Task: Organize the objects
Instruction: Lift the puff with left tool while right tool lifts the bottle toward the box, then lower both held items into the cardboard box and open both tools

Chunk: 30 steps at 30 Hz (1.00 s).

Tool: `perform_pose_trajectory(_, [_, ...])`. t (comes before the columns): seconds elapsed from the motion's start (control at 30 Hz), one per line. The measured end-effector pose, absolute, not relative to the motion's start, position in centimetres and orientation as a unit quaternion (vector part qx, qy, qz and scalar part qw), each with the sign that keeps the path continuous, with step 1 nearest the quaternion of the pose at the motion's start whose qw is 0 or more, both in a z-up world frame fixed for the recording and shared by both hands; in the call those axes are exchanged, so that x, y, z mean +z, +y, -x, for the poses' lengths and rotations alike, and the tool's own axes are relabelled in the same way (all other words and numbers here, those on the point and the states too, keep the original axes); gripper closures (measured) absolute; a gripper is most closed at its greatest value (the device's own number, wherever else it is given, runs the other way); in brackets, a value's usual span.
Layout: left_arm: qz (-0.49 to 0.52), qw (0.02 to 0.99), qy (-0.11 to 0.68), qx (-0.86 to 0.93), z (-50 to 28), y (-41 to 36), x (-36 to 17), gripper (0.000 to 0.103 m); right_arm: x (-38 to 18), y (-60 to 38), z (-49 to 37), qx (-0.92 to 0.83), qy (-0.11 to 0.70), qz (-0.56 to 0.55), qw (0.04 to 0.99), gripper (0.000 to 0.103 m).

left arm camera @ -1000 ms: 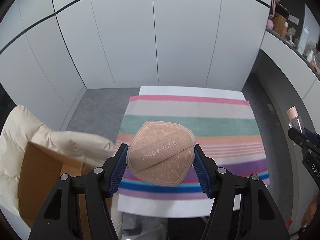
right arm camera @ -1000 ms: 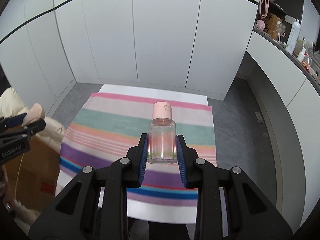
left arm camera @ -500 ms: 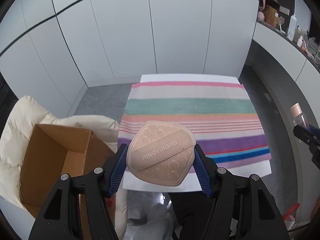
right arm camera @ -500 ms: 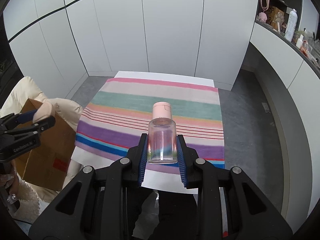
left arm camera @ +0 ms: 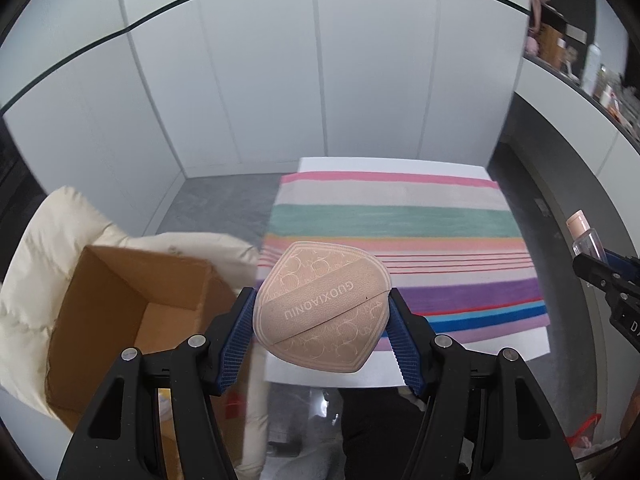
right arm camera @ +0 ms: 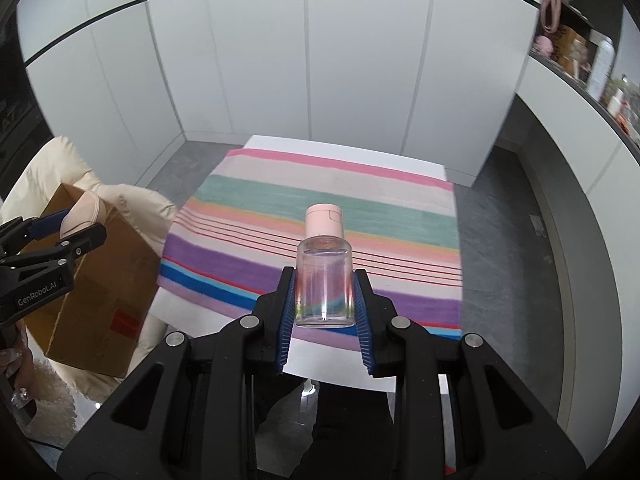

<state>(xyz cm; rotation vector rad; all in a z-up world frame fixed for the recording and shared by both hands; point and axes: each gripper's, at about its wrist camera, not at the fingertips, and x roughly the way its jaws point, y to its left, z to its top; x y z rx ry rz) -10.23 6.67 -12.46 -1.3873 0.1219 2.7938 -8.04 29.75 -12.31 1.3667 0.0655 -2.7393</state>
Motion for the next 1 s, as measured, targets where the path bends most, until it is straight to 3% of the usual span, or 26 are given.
perform_pose_trajectory(0.63, [0.461, -0.180, -0.052, 0.867, 5.6, -15.6, -14.8, 0.039, -14.5, 4.1, 8.3, -0.851, 0.110, -0.451, 0.244, 0.074])
perform_pose_trajectory(1.0, [0.459, -0.210, -0.080, 0.859, 4.5, -21.3, -14.9, 0.038, -16.6, -6.1, 6.0, -0.818, 0.168, -0.457, 0.306, 0.074])
